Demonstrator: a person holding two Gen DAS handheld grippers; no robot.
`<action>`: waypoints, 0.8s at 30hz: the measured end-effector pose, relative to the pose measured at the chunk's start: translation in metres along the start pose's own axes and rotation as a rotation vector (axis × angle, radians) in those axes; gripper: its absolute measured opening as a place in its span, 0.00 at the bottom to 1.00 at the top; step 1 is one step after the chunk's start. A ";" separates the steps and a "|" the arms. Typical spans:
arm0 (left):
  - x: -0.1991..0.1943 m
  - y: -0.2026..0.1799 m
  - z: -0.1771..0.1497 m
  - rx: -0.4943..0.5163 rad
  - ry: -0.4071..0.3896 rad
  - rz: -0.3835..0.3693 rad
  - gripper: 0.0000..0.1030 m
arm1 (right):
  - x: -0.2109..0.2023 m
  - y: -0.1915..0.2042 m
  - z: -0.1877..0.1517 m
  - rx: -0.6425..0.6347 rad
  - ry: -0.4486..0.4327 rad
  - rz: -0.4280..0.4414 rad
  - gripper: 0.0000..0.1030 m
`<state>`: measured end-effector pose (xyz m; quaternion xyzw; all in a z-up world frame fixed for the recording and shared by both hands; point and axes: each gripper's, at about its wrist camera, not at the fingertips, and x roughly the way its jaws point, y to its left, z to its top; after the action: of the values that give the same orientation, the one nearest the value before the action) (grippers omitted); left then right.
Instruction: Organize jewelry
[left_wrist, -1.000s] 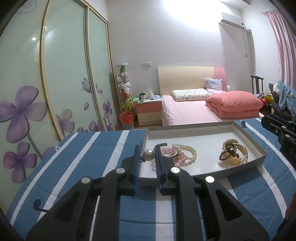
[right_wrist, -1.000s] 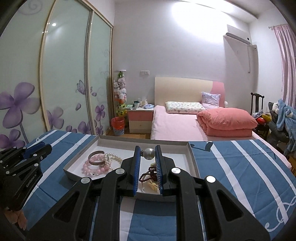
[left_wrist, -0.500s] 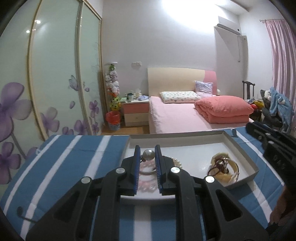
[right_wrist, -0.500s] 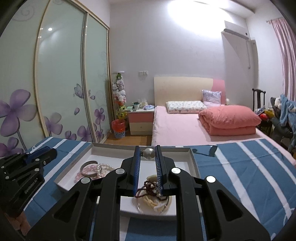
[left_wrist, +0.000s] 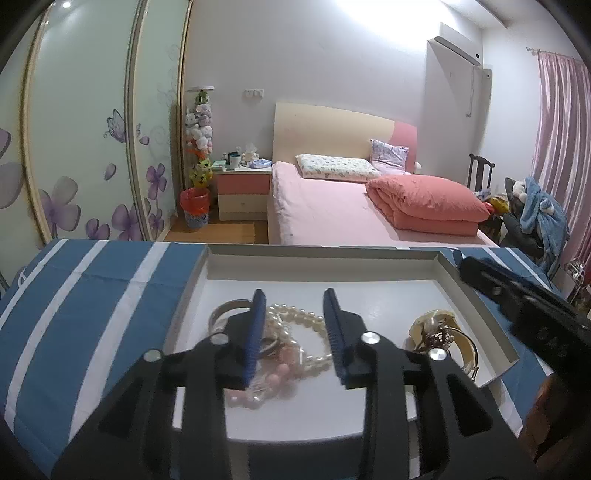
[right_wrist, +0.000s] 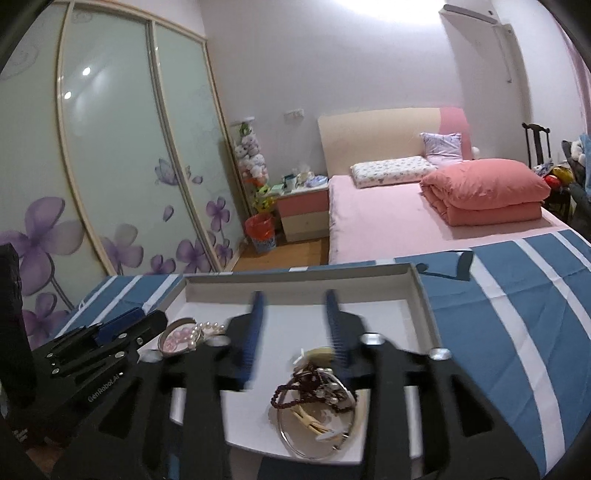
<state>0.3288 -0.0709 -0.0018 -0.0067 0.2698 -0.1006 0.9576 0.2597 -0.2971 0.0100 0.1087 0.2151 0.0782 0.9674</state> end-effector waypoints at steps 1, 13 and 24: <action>-0.003 0.002 0.000 -0.007 -0.003 -0.003 0.35 | -0.003 -0.003 0.002 0.007 -0.008 0.001 0.44; -0.105 0.040 -0.023 -0.044 -0.118 0.068 0.71 | -0.091 0.016 -0.014 -0.003 -0.090 -0.027 0.70; -0.191 0.030 -0.080 0.029 -0.204 0.212 0.95 | -0.151 0.061 -0.047 -0.117 -0.165 -0.105 0.97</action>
<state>0.1340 -0.0006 0.0259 0.0252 0.1686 -0.0014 0.9854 0.0979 -0.2596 0.0432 0.0469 0.1352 0.0307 0.9892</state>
